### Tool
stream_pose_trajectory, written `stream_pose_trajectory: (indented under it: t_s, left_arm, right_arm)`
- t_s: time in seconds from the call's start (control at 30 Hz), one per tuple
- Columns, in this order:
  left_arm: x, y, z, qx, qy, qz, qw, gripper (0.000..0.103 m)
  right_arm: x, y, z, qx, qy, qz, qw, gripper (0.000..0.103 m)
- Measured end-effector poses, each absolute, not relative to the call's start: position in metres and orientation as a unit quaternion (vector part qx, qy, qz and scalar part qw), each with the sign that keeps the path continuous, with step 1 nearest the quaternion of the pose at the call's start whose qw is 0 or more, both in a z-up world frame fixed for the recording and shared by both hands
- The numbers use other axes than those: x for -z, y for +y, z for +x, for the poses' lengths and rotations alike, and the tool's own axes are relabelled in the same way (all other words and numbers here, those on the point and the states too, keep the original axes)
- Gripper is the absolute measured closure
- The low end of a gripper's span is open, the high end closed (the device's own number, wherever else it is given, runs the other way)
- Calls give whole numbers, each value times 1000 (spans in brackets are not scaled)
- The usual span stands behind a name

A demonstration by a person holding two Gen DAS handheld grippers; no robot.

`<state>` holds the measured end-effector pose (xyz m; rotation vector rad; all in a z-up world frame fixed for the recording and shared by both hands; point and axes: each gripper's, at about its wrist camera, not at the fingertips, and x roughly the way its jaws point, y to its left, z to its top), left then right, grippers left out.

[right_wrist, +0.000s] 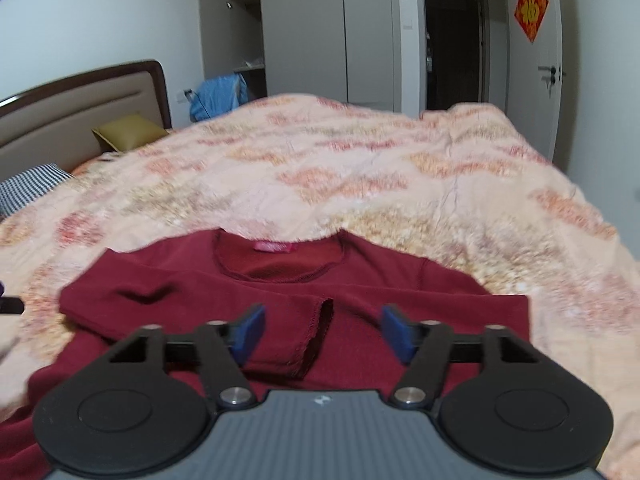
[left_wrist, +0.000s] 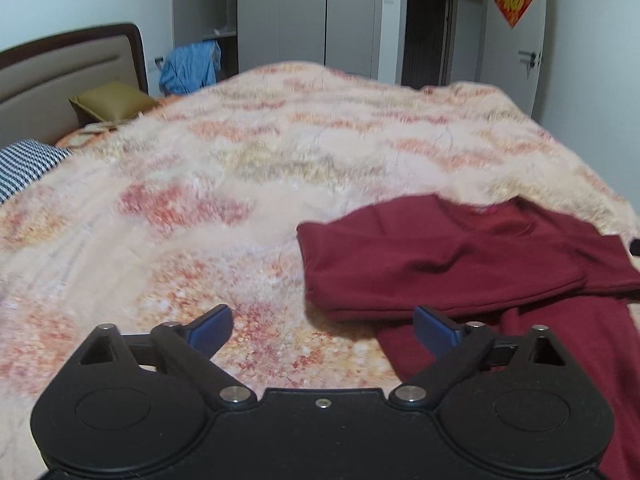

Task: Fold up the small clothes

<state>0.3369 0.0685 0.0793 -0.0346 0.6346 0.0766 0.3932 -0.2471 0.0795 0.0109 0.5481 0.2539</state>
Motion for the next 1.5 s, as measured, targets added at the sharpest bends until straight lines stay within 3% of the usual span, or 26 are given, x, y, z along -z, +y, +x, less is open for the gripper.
stream_pose_trajectory:
  t_s: [0.1, 0.17, 0.33, 0.57, 0.77, 1.03, 1.13, 1.23, 1.3, 1.4, 1.5]
  left_arm:
    - [-99, 65, 307, -41, 287, -19, 957, 1]
    - [-107, 65, 287, -34, 282, -28, 958, 1]
    - [-102, 62, 235, -20, 279, -44, 959, 1]
    - [-45, 56, 191, 10, 303, -61, 951, 1]
    - [5, 52, 177, 6, 339, -73, 938, 1]
    - [18, 36, 174, 17, 352, -4, 936, 1]
    - [21, 40, 173, 17, 351, -24, 936, 1]
    - [20, 44, 172, 22, 345, -39, 937, 1]
    - [18, 47, 170, 23, 337, -45, 940, 1]
    - [14, 50, 168, 25, 323, -45, 945, 1]
    - [11, 53, 166, 33, 318, -52, 946, 1]
  right_arm:
    - [-95, -253, 354, -136, 247, 9, 959, 4]
    - [-102, -257, 326, -145, 233, 18, 961, 0]
    - [-104, -262, 262, -178, 225, 40, 957, 0]
    - [-69, -257, 177, -166, 220, 23, 961, 0]
    - [-13, -261, 129, -84, 239, 106, 962, 0]
    - [26, -268, 121, -85, 262, 198, 941, 3]
    - [26, -260, 125, -79, 262, 175, 946, 13]
    - [28, -258, 126, -72, 267, 171, 946, 41]
    - [31, -257, 126, -65, 272, 164, 946, 79]
    - [31, -265, 124, -77, 270, 163, 946, 89]
    - [26, -278, 118, -79, 266, 172, 945, 90]
